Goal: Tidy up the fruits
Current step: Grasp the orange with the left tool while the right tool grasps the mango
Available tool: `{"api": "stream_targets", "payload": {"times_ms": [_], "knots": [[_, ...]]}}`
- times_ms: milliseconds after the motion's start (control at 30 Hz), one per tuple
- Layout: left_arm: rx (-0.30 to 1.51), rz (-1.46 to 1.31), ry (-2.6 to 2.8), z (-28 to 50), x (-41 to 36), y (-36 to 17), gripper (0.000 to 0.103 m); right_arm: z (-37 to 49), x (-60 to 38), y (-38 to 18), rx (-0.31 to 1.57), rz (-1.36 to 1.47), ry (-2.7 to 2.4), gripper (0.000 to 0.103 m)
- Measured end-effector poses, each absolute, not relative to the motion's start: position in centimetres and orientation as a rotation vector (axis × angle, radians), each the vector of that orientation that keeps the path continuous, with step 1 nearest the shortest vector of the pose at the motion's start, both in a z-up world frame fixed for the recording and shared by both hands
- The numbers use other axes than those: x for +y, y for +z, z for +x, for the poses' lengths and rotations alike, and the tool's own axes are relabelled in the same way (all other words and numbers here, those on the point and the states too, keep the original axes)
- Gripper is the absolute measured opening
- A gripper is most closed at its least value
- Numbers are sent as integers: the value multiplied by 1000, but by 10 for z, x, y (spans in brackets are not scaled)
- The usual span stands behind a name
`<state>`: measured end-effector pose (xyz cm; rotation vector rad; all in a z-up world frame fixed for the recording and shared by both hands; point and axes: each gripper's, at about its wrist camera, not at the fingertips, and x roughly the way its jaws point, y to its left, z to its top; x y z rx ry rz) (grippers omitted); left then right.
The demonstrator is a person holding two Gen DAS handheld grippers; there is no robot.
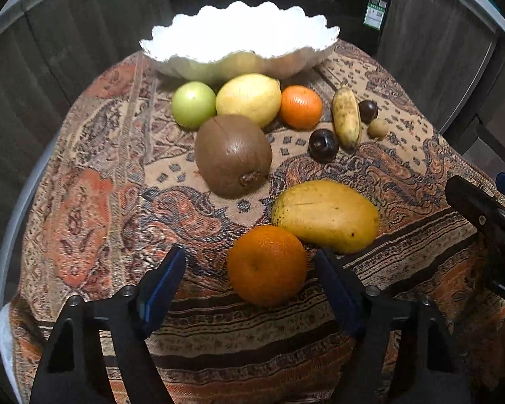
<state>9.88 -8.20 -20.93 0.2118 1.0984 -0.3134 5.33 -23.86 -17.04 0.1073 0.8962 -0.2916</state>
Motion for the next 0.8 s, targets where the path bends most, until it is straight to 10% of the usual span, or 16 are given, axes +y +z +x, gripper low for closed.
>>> {"api": "stream_targets", "payload": {"times_ms": [367,800], "knots": [[1118,205,-349,104,-93,-226,47,57,-242,-183,936,118,-295,103],[1075,172,-297,99,-63,-201,45,63,-218,-169,909,69,-208,103]]}}
